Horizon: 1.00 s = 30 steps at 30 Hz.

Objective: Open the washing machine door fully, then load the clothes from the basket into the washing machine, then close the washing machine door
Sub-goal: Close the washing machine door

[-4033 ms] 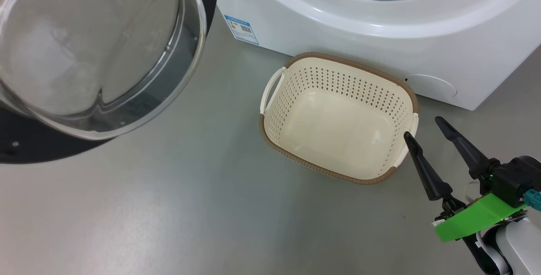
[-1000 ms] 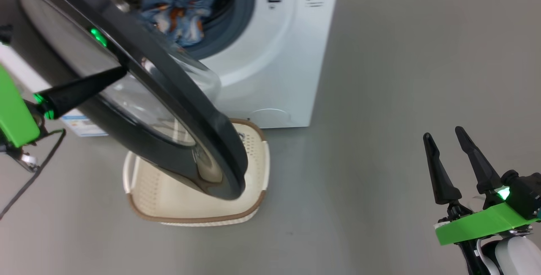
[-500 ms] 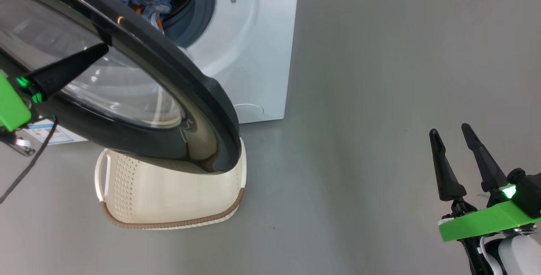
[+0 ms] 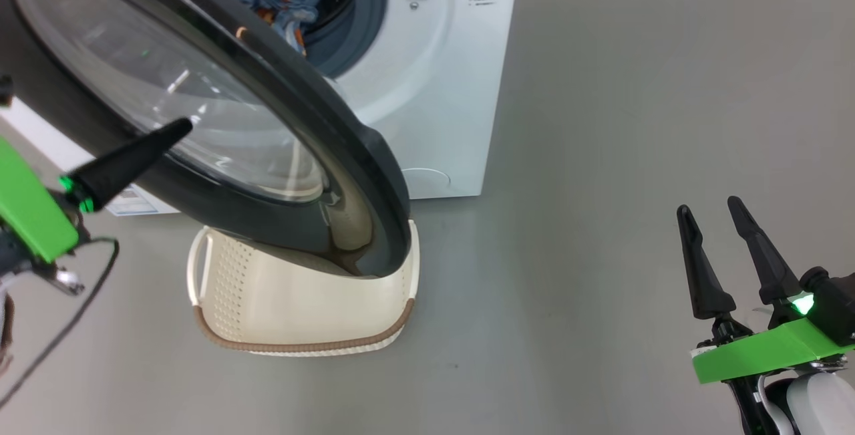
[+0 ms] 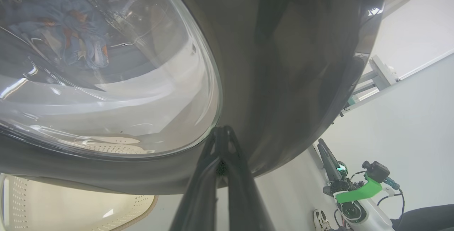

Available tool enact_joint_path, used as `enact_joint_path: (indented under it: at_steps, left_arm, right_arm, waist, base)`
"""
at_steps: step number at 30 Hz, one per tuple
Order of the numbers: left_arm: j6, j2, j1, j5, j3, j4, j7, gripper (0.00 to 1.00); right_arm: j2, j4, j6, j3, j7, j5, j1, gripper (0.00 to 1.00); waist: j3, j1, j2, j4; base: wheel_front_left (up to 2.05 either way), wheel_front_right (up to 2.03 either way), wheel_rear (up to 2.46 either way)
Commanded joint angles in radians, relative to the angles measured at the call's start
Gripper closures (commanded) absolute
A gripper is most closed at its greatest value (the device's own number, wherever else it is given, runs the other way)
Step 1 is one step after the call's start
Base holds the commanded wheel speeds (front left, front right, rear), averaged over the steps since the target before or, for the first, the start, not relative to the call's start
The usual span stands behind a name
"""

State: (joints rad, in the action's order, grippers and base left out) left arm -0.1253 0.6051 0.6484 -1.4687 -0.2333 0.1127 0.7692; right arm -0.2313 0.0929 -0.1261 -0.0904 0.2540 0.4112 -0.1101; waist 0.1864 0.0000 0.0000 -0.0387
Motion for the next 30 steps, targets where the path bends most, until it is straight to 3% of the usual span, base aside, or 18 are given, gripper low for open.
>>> enact_joint_path:
  at_steps: [1, 2, 4, 14, 30]
  left_arm:
    - [-0.005, 0.06, -0.001, -0.004, 0.046, -0.029, -0.022, 0.6]
    - [-0.005, 0.061, -0.02, -0.007, 0.048, -0.031, -0.033, 0.48]
    - [-0.005, 0.063, -0.053, -0.01, 0.056, -0.032, -0.064, 0.0]
    - [-0.005, 0.047, -0.224, 0.01, 0.046, -0.032, -0.24, 0.0]
    - [-0.005, -0.017, -0.409, 0.089, -0.096, 0.081, -0.724, 0.0]
  right_arm:
    - [-0.019, -0.022, -0.005, -0.018, 0.008, -0.013, 0.012, 0.0]
    - [-0.019, -0.022, -0.005, -0.02, 0.008, -0.013, 0.013, 0.0]
    - [-0.019, -0.02, -0.005, -0.022, 0.008, -0.013, 0.014, 0.0]
    - [-0.022, -0.018, -0.005, -0.02, 0.008, -0.012, 0.029, 0.0]
    - [-0.024, -0.016, -0.005, -0.013, 0.008, -0.01, 0.051, 0.0]
  waist:
    - [-0.01, 0.0, 0.0, 0.015]
    - [-0.012, 0.0, 0.0, 0.017]
    - [-0.018, 0.0, 0.0, 0.023]
    - [-0.04, 0.0, 0.0, 0.039]
    - [-0.054, 0.0, 0.0, 0.074]
  base:
    - [0.0, 0.0, 0.0]
    - [0.0, 0.0, 0.0]
    - [0.0, 0.0, 0.0]
    - [0.0, 0.0, 0.0]
    - [0.0, 0.0, 0.0]
